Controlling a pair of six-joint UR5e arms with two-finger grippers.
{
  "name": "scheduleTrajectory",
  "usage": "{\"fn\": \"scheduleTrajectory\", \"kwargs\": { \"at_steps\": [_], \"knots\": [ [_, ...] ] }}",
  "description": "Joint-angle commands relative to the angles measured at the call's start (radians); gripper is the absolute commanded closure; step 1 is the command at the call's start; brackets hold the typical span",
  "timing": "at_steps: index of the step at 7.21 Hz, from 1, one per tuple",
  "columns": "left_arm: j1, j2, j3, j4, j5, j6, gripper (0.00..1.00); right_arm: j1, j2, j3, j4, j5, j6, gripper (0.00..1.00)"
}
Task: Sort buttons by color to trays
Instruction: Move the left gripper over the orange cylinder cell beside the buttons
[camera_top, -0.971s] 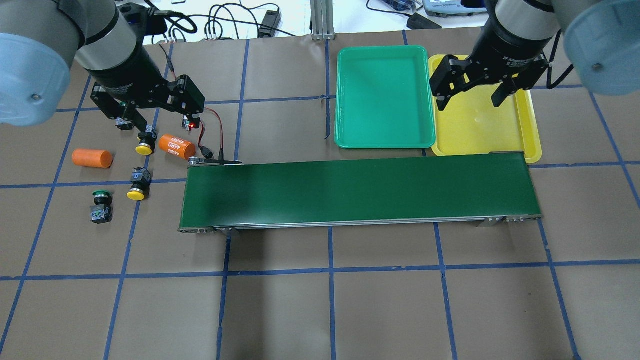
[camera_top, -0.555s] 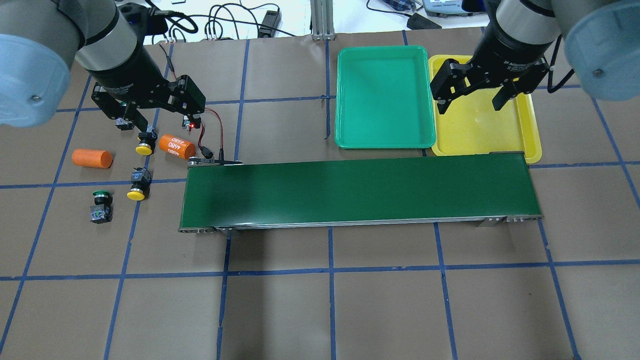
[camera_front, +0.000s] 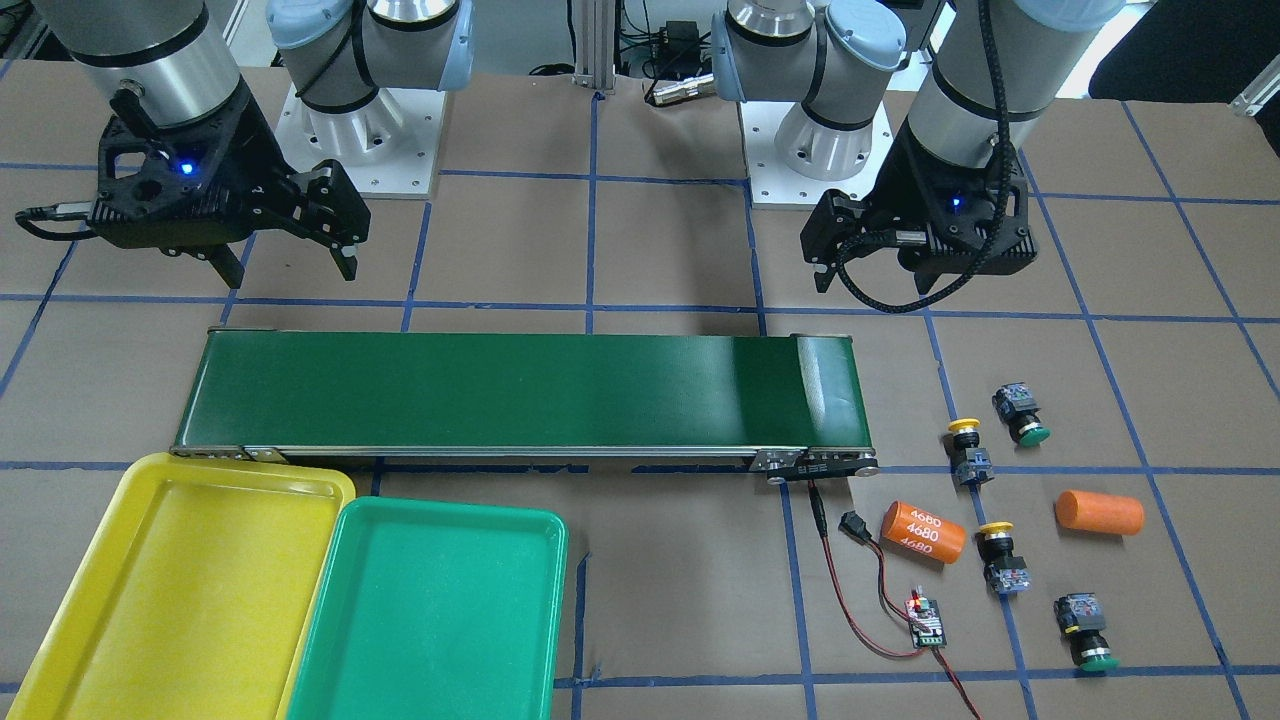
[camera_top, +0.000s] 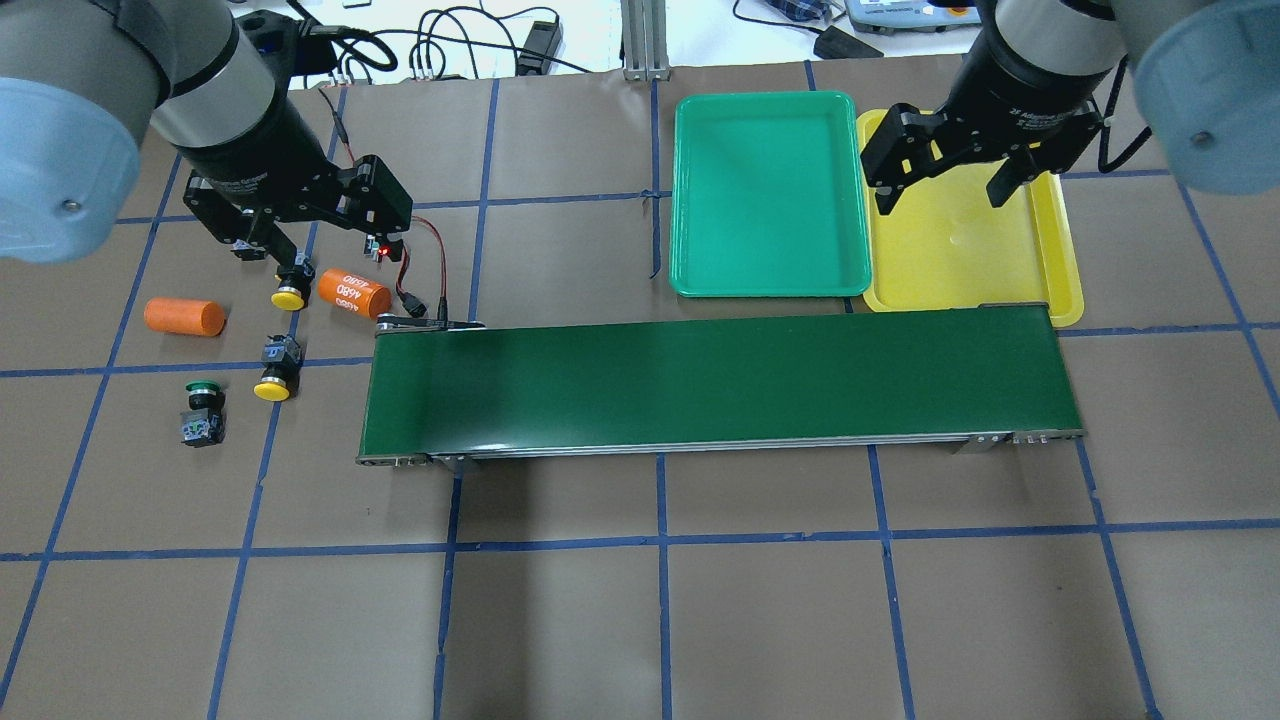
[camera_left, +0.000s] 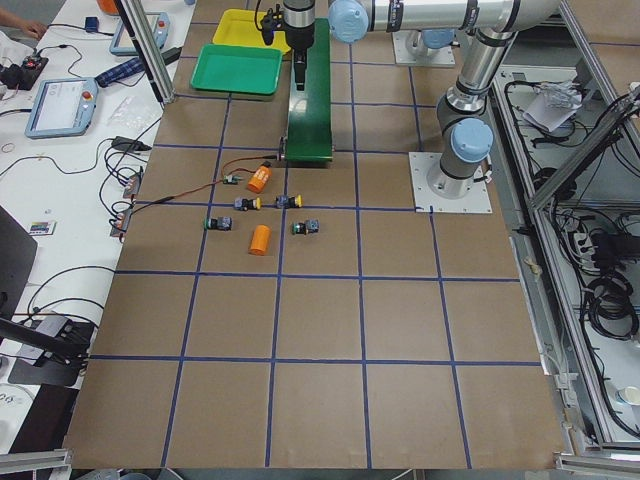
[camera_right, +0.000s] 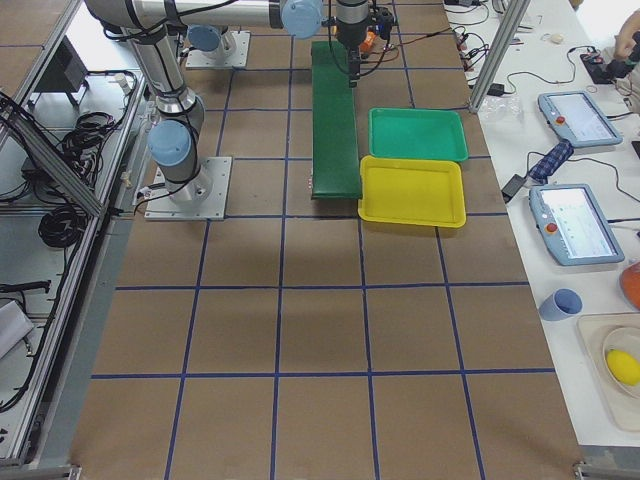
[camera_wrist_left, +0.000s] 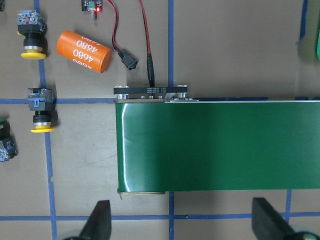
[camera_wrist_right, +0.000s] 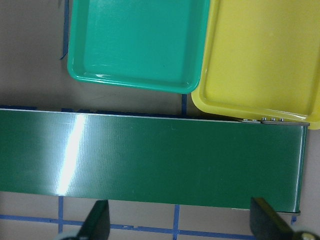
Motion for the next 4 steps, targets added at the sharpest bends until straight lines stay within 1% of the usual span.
{"fn": "scheduleTrajectory", "kwargs": {
  "at_steps": [1, 4],
  "knots": [
    [0.001, 0.001, -0.003, -0.001, 0.001, 0.0, 0.0, 0.0, 0.008, 0.001, -0.004, 0.0, -0.001, 0.0],
    [0.0, 0.027, 0.002, -0.017, 0.001, 0.0, 0.0, -0.003, 0.008, 0.006, 0.008, 0.012, -0.001, 0.0]
  ]
}}
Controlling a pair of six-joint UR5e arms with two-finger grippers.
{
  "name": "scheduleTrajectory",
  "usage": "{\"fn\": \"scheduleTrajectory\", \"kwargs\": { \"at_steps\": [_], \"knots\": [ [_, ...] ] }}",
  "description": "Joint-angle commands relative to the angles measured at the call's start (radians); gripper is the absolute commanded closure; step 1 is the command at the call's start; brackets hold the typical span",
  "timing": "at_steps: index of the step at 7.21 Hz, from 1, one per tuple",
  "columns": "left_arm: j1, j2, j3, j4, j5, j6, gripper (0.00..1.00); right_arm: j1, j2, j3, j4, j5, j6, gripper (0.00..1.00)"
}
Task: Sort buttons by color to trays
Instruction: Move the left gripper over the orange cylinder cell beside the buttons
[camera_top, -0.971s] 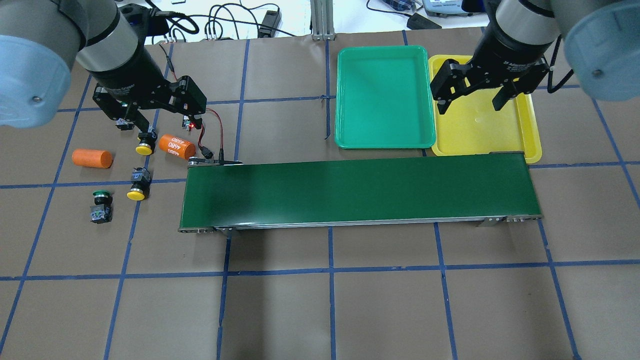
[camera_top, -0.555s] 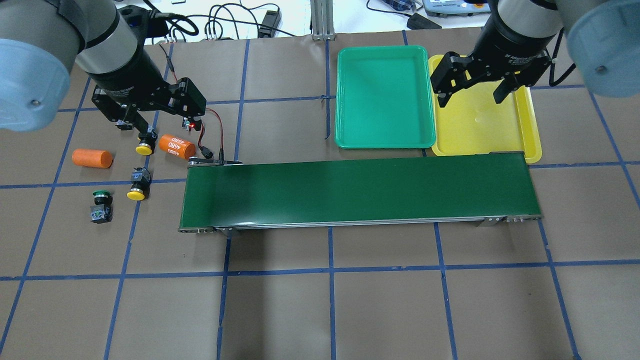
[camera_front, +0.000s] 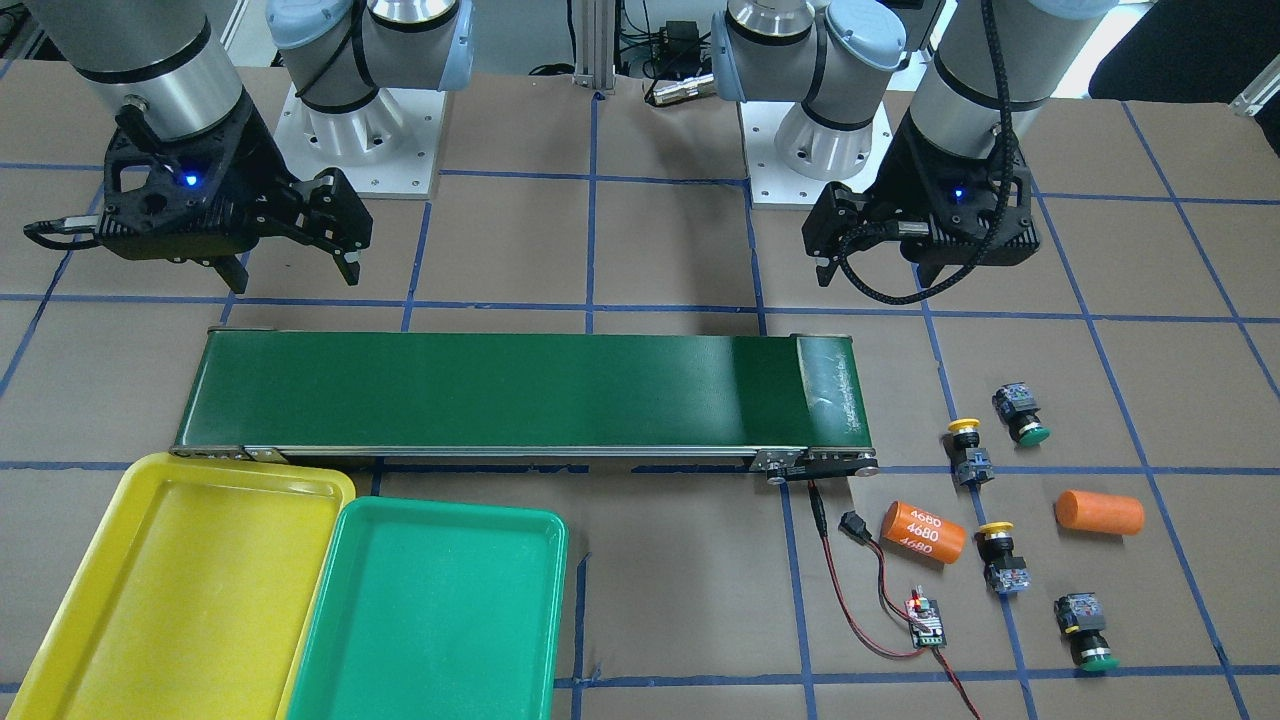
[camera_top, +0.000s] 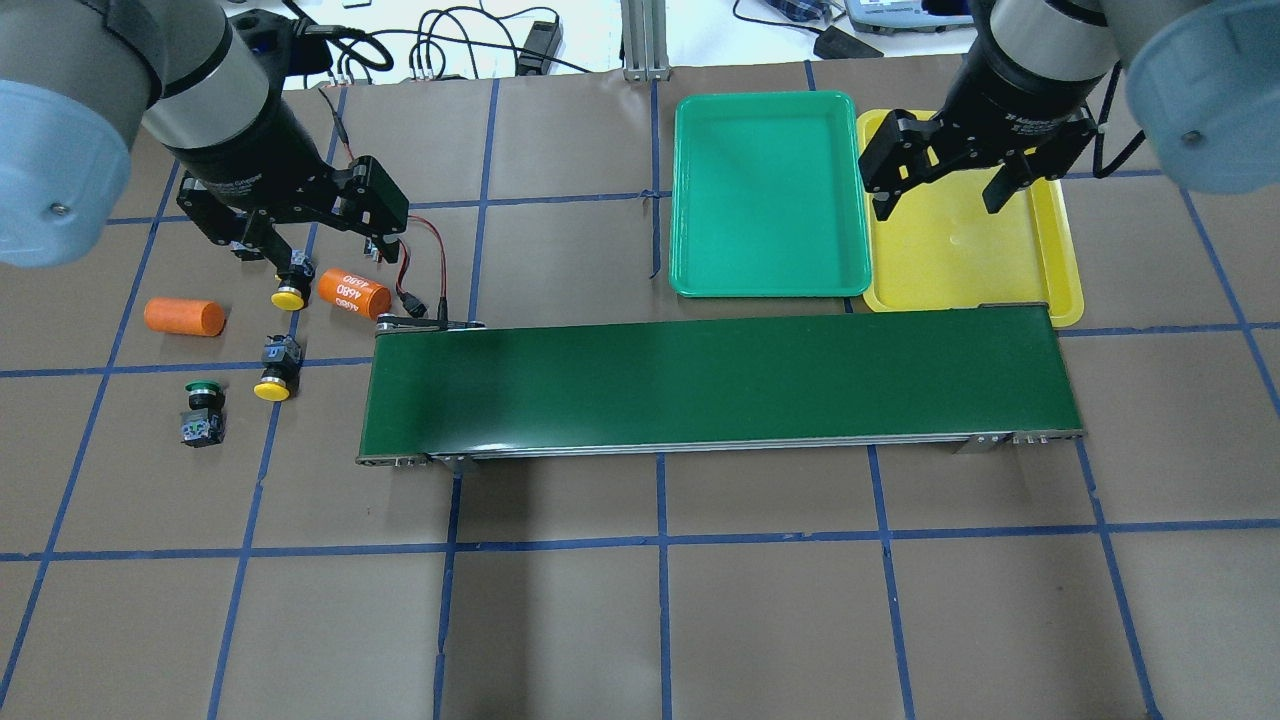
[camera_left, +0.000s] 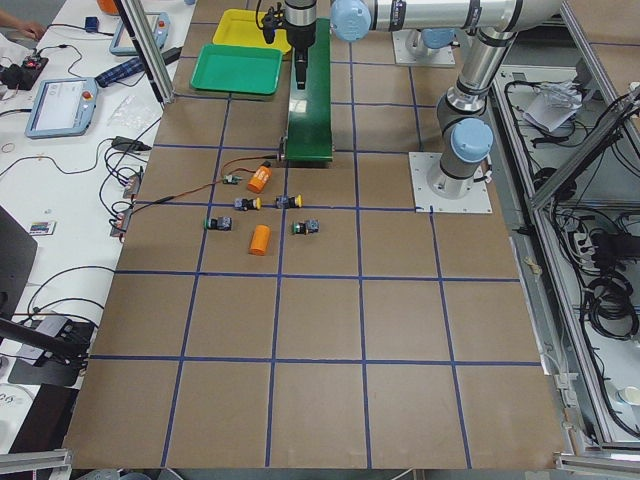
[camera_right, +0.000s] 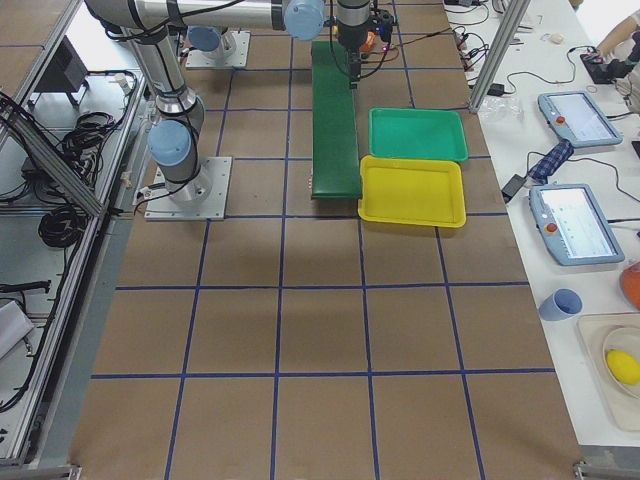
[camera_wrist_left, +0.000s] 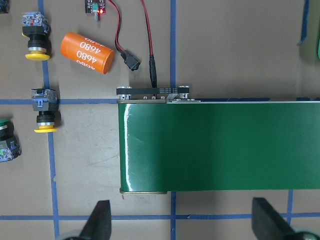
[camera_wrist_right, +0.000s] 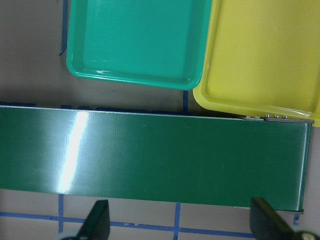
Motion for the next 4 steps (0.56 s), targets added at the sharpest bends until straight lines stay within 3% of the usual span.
{"fn": "scheduleTrajectory", "kwargs": {
  "at_steps": [1, 4],
  "knots": [
    [-0.002, 0.022, 0.001, -0.004, -0.008, 0.0, 0.0, -0.001, 0.0, 0.003, 0.001, 0.007, -0.001, 0.0],
    [-0.002, 0.047, -0.006, -0.039, -0.006, 0.0, 0.0, 0.002, -0.011, 0.0, 0.007, 0.007, -0.004, 0.0]
  ]
}}
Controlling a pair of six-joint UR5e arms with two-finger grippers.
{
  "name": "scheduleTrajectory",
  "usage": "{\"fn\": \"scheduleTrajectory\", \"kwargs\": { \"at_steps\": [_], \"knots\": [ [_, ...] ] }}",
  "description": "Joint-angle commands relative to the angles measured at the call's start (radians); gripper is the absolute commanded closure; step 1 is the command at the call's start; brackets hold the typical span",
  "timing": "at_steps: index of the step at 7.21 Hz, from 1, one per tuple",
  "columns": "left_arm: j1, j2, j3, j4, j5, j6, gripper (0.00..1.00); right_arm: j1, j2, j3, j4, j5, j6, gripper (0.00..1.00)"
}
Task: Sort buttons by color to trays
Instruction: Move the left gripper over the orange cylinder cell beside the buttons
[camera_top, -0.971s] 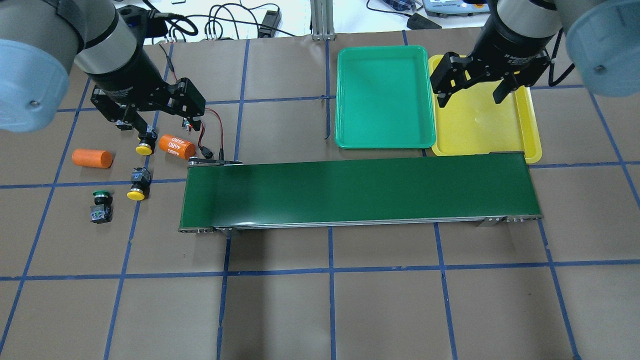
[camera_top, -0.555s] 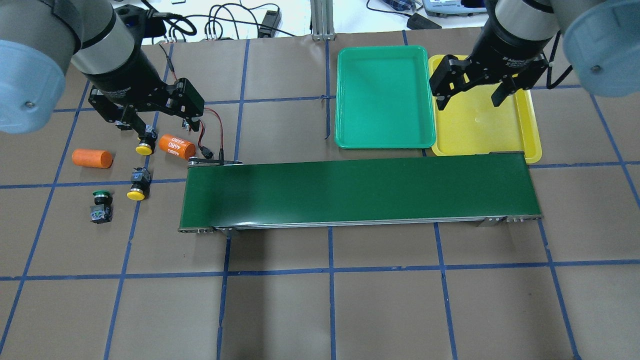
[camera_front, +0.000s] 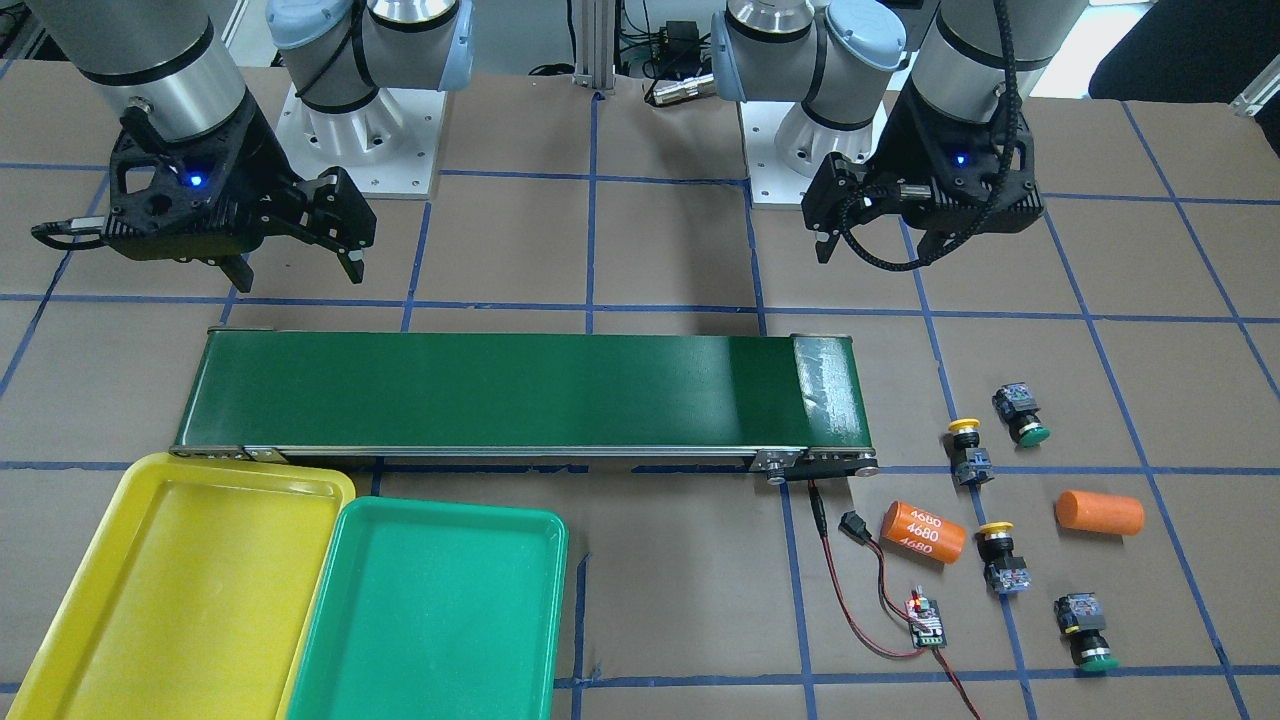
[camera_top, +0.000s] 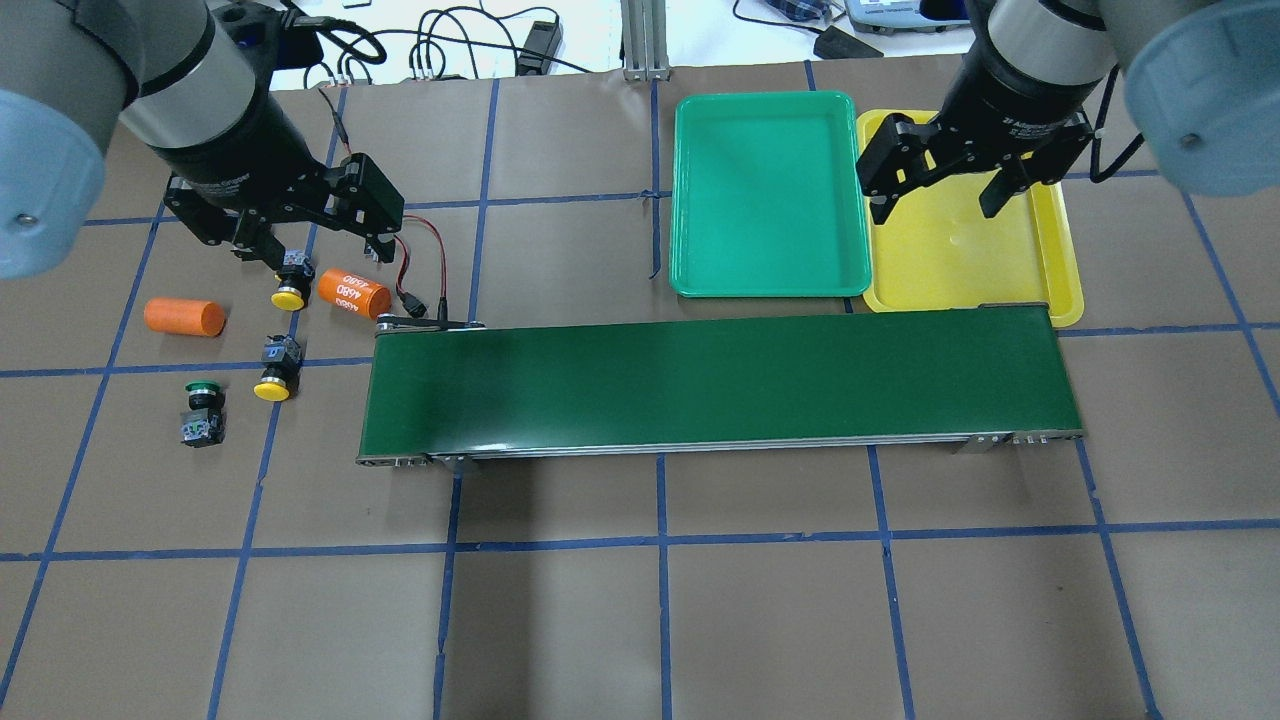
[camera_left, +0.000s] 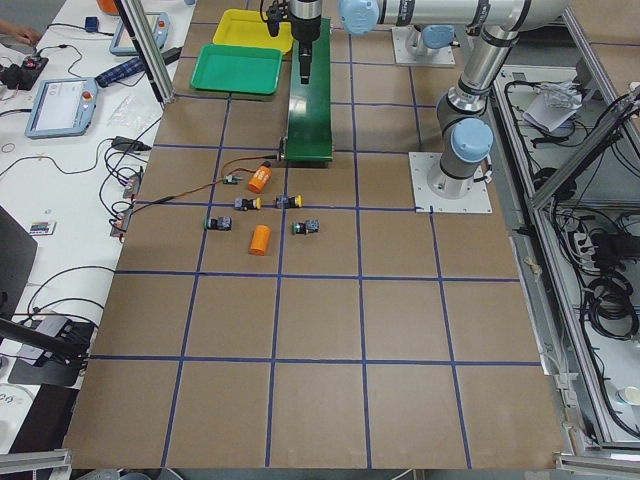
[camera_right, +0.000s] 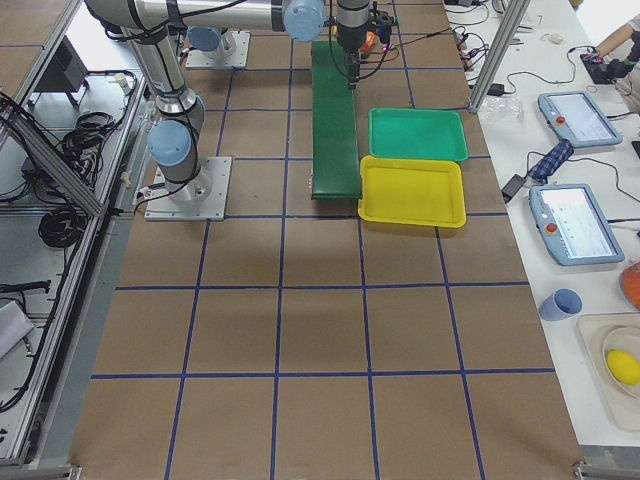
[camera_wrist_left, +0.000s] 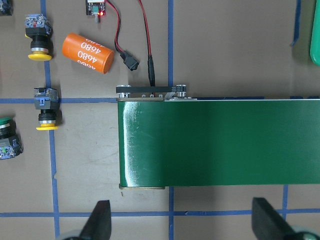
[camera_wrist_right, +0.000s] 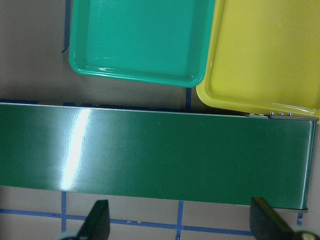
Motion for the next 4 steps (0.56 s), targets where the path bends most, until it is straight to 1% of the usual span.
{"fn": "scheduleTrajectory", "kwargs": {
  "at_steps": [1, 3, 4],
  "knots": [
    [0.0, 0.009, -0.002, -0.016, 0.005, 0.0, 0.0, 0.007, -0.012, -0.002, 0.002, 0.0, -0.006, 0.0],
    [0.0, 0.007, -0.004, -0.015, -0.004, 0.0, 0.0, 0.007, -0.031, 0.007, 0.001, -0.001, -0.007, 0.0],
    [0.015, -0.004, -0.002, -0.012, 0.002, 0.002, 0.0, 0.007, -0.022, 0.009, 0.001, -0.003, -0.003, 0.0]
  ]
}}
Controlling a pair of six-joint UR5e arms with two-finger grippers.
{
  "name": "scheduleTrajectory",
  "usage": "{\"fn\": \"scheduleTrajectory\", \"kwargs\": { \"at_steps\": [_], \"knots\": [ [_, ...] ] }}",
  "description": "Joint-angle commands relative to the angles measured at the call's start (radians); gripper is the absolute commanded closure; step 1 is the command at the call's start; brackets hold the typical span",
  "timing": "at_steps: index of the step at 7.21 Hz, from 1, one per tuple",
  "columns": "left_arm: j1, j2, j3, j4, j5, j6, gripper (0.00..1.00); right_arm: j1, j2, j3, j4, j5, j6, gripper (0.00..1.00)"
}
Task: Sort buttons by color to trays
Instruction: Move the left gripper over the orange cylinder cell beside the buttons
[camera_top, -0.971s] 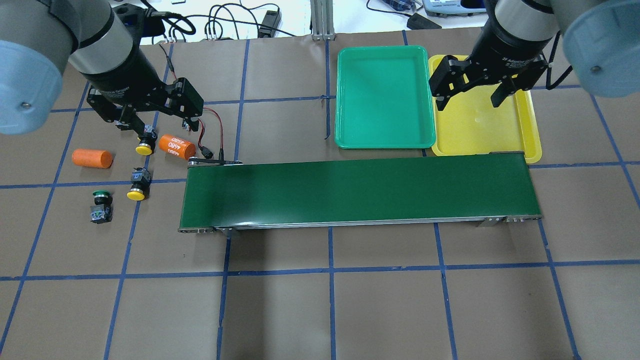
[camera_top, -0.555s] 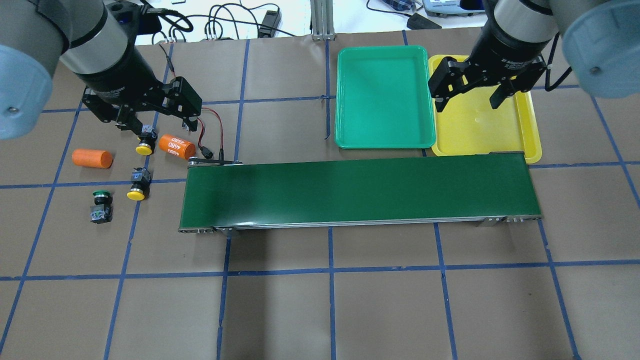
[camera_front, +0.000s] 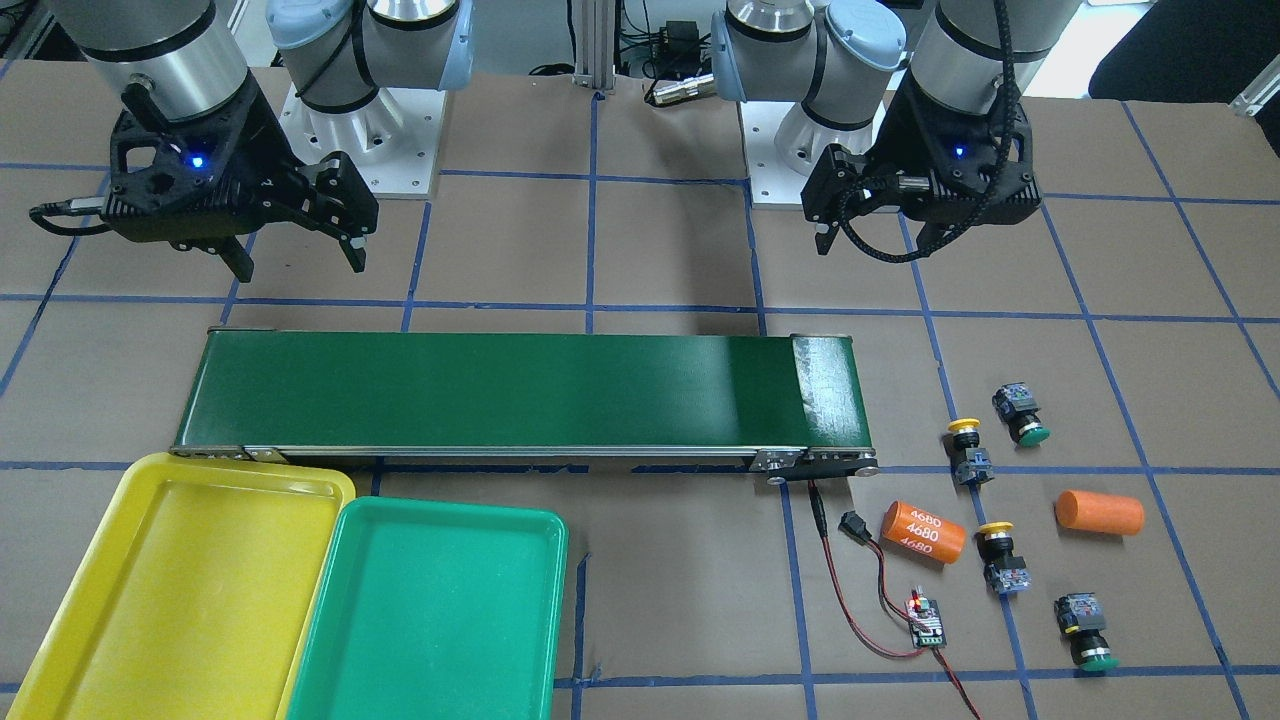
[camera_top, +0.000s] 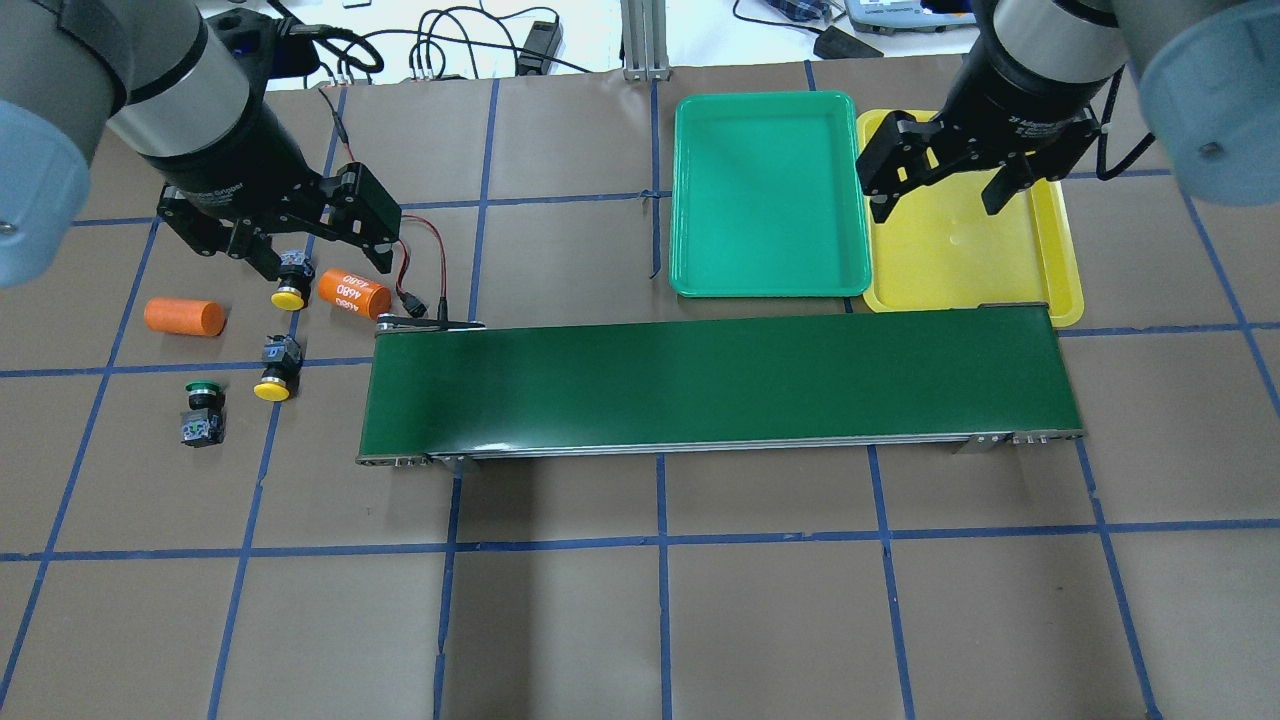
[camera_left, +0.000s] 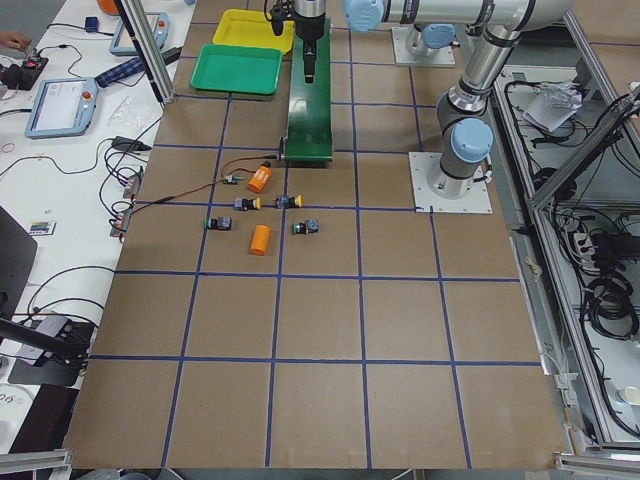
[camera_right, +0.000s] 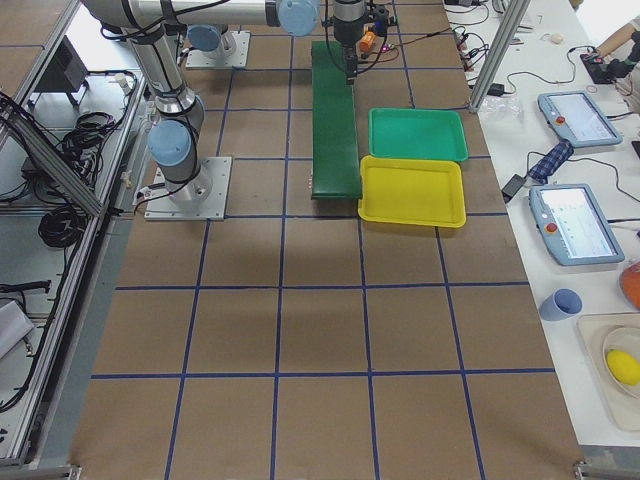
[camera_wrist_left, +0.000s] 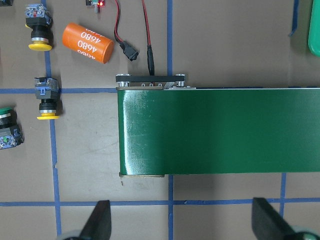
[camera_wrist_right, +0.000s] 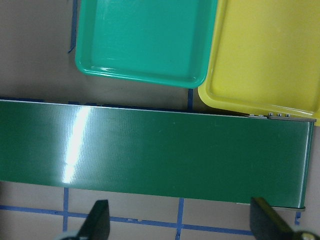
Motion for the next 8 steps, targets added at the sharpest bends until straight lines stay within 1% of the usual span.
{"fn": "scheduleTrajectory", "kwargs": {
  "at_steps": [1, 4, 5, 6, 7, 8],
  "knots": [
    [0.043, -0.018, 0.001, 0.002, 0.012, 0.001, 0.0, 0.0, 0.001, 0.003, -0.005, -0.003, 0.0, 0.0],
    [0.217, -0.061, -0.002, 0.011, 0.009, 0.09, 0.0, 0.026, -0.003, 0.004, -0.013, -0.003, -0.002, 0.0],
    [0.258, -0.083, -0.003, 0.04, 0.01, 0.148, 0.0, 0.028, -0.002, 0.004, -0.013, -0.003, -0.002, 0.0],
    [0.295, -0.112, -0.005, 0.109, 0.01, 0.191, 0.0, 0.03, -0.002, 0.021, -0.013, -0.011, -0.007, 0.0],
    [0.323, -0.159, -0.006, 0.138, 0.007, 0.237, 0.0, 0.03, -0.009, 0.036, -0.013, -0.014, -0.007, 0.0],
    [0.337, -0.219, -0.021, 0.251, 0.01, 0.321, 0.0, 0.028, -0.011, 0.029, -0.014, -0.014, -0.002, 0.0]
  ]
}}
